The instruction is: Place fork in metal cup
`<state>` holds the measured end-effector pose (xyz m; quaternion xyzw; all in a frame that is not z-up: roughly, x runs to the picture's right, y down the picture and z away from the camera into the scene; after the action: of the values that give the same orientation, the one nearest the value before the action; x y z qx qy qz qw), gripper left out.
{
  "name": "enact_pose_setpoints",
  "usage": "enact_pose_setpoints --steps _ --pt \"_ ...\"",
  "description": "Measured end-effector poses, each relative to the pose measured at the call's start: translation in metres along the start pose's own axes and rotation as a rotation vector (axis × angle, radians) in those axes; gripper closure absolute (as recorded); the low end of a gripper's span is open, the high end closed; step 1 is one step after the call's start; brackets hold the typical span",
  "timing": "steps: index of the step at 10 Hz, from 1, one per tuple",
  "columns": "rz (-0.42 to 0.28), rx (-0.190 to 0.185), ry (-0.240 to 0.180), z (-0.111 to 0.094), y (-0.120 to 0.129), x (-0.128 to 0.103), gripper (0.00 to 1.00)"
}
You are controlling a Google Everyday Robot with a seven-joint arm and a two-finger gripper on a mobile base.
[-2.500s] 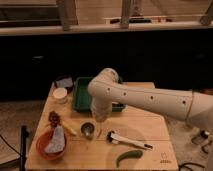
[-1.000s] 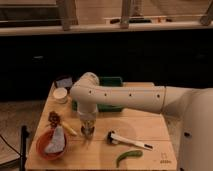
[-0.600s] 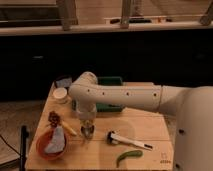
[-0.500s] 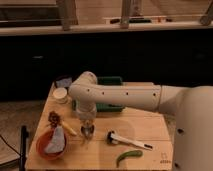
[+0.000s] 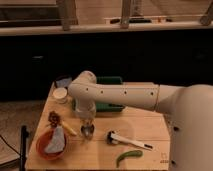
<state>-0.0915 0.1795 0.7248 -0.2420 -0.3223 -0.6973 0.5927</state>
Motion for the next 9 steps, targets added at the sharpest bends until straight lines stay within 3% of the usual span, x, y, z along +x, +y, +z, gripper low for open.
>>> enact_pose_setpoints --steps 1,2,9 --pt "0.000 -0.002 -0.001 0.0007 -0.0011 0.0003 0.22" --pt "-0.001 -0.002 -0.001 0.0007 -0.0016 0.0005 0.20" --pt "-0.003 -0.010 0.004 -0.0001 -0.0031 0.0003 0.20"
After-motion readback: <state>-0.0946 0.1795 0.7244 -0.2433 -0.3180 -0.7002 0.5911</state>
